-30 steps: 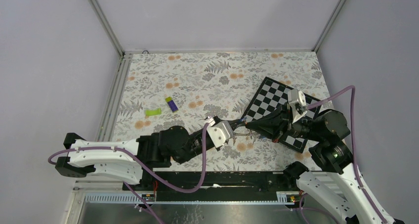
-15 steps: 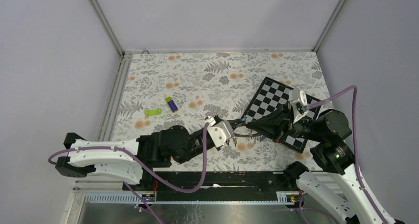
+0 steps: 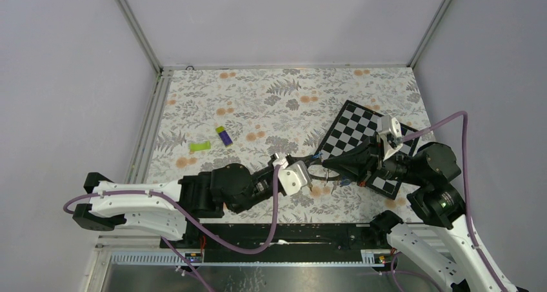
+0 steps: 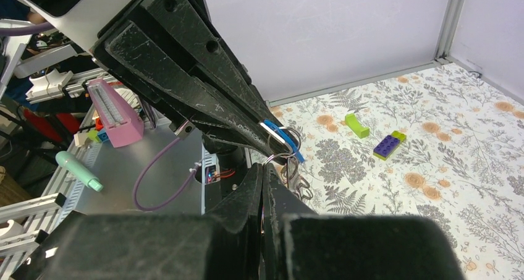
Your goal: Remove the keys from the keyring
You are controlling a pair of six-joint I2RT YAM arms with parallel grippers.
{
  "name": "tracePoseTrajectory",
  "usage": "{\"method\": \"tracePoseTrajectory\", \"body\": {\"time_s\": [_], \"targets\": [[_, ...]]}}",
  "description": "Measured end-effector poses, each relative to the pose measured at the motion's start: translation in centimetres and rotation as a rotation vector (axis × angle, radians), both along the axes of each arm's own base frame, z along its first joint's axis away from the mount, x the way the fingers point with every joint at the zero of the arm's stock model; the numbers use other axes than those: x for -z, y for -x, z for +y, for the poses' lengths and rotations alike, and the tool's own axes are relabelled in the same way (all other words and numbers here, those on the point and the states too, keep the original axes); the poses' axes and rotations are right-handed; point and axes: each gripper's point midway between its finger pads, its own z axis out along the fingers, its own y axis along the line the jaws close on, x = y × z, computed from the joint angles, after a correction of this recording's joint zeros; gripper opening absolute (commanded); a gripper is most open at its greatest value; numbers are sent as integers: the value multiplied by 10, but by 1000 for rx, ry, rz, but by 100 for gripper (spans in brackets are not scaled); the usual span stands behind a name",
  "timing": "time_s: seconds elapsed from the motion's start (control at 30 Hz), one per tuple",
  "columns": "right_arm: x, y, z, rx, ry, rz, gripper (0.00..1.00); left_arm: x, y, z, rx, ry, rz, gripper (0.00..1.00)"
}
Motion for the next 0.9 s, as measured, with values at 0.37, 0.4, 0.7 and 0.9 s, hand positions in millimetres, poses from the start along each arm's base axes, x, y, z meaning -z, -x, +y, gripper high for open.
{"method": "tracePoseTrajectory", "body": {"time_s": [0.37, 0.4, 0.7, 0.9], "targets": [[0, 0, 0, -1, 1, 2, 0, 0, -4, 4, 0, -90, -120, 0], [0, 0, 0, -2, 0, 1, 0, 0, -5, 4, -1, -99, -133, 0], [-2, 1, 0, -5, -4, -2, 0, 4, -14, 6, -33, -202, -258, 0], [-2, 1, 0, -5, -4, -3, 0, 10, -13, 2, -35, -265, -322, 0]]}}
